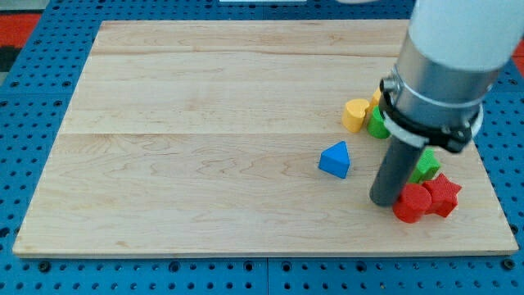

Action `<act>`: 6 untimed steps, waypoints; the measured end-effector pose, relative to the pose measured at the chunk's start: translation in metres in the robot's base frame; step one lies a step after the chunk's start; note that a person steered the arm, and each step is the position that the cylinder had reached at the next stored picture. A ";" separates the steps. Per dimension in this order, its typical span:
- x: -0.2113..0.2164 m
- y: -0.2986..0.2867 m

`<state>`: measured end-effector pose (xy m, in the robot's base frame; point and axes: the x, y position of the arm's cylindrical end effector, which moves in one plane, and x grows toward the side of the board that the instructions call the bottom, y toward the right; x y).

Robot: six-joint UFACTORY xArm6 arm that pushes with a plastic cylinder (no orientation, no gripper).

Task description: Move your arm to the bottom right

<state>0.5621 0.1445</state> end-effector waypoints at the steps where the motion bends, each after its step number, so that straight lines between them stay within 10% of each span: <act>1: 0.019 0.000; 6: 0.050 0.098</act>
